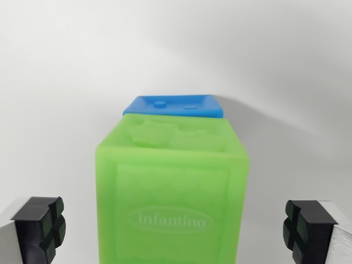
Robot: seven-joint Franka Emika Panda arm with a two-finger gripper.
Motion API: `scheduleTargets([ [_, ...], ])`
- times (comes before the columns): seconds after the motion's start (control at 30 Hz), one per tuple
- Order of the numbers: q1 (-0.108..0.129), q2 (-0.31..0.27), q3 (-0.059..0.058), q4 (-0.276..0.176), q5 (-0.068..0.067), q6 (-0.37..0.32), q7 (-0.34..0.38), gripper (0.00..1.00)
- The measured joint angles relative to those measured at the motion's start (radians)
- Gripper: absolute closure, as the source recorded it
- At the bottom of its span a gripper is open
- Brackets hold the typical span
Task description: Stack cube
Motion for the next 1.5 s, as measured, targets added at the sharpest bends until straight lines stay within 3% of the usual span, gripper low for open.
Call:
scheduleTargets([
  [0.73, 0.000, -0.163, 0.001, 0.006, 0.002, -0.167, -0.002, 0.00],
  [1.5, 0.000, -0.306, 0.001, 0.087, 0.004, -0.389, -0.005, 0.00],
])
